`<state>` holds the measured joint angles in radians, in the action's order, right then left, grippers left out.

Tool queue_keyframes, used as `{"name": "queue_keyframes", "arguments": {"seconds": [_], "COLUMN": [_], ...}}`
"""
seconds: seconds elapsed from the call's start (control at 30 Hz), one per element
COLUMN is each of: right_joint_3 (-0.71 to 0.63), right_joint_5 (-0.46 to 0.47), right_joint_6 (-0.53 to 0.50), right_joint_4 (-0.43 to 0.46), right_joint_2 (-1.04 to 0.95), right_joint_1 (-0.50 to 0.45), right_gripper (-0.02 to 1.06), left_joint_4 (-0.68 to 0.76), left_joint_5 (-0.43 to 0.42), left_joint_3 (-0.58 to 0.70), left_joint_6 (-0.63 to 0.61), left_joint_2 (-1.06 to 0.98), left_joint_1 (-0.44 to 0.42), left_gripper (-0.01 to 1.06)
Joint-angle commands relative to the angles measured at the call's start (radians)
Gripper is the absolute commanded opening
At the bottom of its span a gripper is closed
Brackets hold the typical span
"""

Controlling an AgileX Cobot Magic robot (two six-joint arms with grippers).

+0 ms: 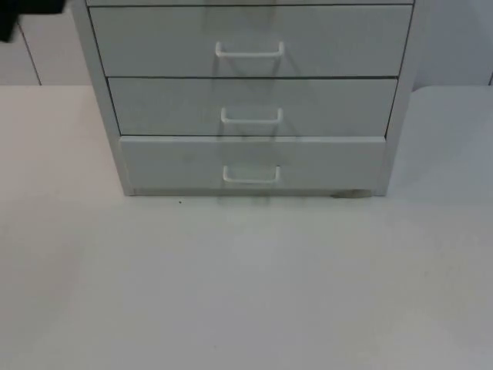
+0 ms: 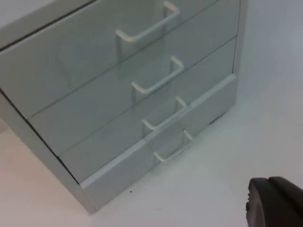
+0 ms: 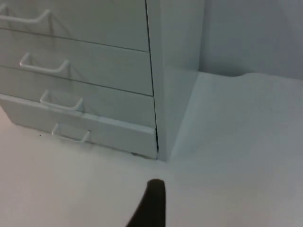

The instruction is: Open the drawer with the left hand, place the block into the drawer with the right hand, then close the drawer with the left hand.

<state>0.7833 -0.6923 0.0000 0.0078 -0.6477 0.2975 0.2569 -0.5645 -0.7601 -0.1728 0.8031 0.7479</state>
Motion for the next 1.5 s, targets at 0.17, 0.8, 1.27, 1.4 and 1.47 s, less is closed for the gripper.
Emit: {"name": "queue_keyframes", "arguments": {"seconds": [0.17,0.8,1.27,1.4,1.47], "right_joint_3": [-0.094,-0.240,-0.263,-0.267,-0.267], "right_joint_5": [-0.054,-0.299,-0.384,-0.386,-0.386], "right_joint_6": [-0.008,-0.039,-0.052,-0.052,-0.052], "right_joint_4": [0.002,0.018,0.028,0.028,0.028], "right_joint_2": [0.179,0.606,0.648,0.648,0.648], "right_joint_1": [0.006,0.006,0.006,0.006,0.006], "right_gripper": [0.78,0.78,0.78,0.78,0.78], "left_joint_4": [-0.046,-0.128,-0.167,-0.179,-0.154], "left_joint_5": [0.017,-0.051,-0.193,-0.202,-0.254], "left_joint_3": [0.069,0.307,0.307,0.298,0.272], "left_joint_6": [-0.017,-0.017,-0.018,-0.031,-0.040], "left_joint_2": [-0.192,-0.599,-0.696,-0.723,-0.744], "left_joint_1": [-0.001,-0.001,-0.001,-0.001,-0.001], "left_gripper": [0.00,0.00,0.00,0.00,0.00]}}
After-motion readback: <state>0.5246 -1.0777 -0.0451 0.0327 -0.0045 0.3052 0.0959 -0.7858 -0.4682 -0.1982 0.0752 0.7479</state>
